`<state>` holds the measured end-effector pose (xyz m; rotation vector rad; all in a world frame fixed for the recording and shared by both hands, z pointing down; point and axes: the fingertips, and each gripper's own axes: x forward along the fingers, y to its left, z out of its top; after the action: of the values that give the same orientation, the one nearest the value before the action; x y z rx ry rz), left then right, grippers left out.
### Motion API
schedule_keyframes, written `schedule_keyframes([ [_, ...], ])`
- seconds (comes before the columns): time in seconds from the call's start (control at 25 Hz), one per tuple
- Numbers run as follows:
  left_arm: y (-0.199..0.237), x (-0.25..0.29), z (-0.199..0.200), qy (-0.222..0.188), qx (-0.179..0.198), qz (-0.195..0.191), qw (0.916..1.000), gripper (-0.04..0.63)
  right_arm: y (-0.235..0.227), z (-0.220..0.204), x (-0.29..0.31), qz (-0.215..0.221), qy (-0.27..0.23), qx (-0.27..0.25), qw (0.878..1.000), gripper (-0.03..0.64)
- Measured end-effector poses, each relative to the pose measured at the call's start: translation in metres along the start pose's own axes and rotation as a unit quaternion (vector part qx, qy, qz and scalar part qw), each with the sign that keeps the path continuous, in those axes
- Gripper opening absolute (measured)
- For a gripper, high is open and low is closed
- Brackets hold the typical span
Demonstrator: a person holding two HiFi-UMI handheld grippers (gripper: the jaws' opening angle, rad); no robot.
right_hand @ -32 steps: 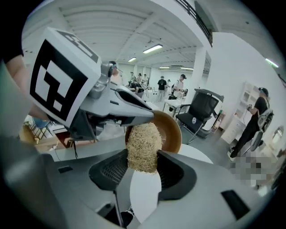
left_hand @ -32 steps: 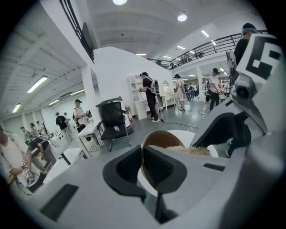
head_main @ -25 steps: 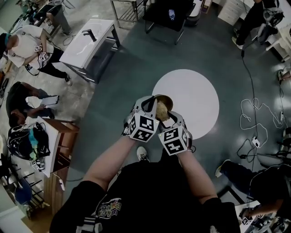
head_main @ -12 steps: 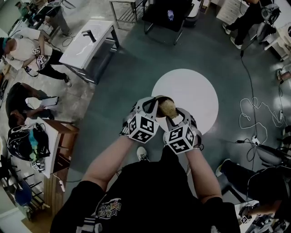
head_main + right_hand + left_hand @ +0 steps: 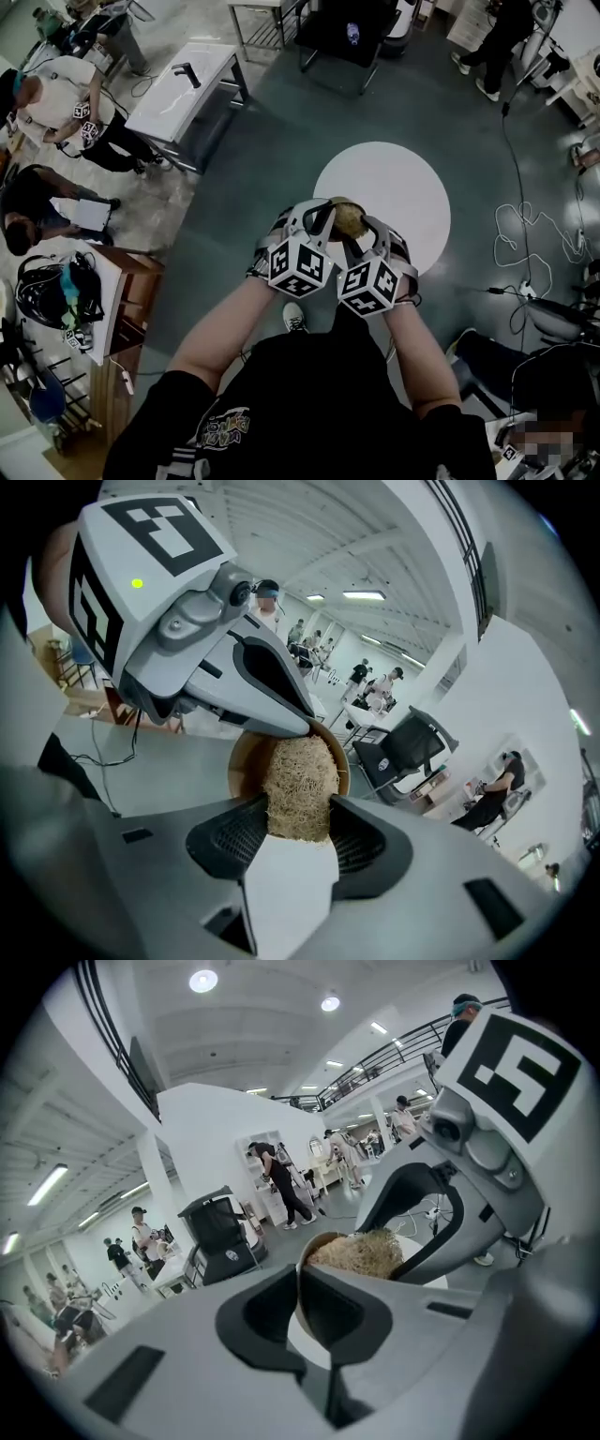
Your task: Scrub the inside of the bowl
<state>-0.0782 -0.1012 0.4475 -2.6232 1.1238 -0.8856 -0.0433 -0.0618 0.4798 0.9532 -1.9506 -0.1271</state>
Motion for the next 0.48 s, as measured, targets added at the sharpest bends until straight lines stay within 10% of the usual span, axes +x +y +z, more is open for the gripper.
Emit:
schedule_keyframes([
  [0.48,0.019,-0.002,-0.013,0.004,-0.121,0.037,0.9920,0.021,0.037,0.009,-0.012,0.074,-0.040,0.130,0.988,0.213],
])
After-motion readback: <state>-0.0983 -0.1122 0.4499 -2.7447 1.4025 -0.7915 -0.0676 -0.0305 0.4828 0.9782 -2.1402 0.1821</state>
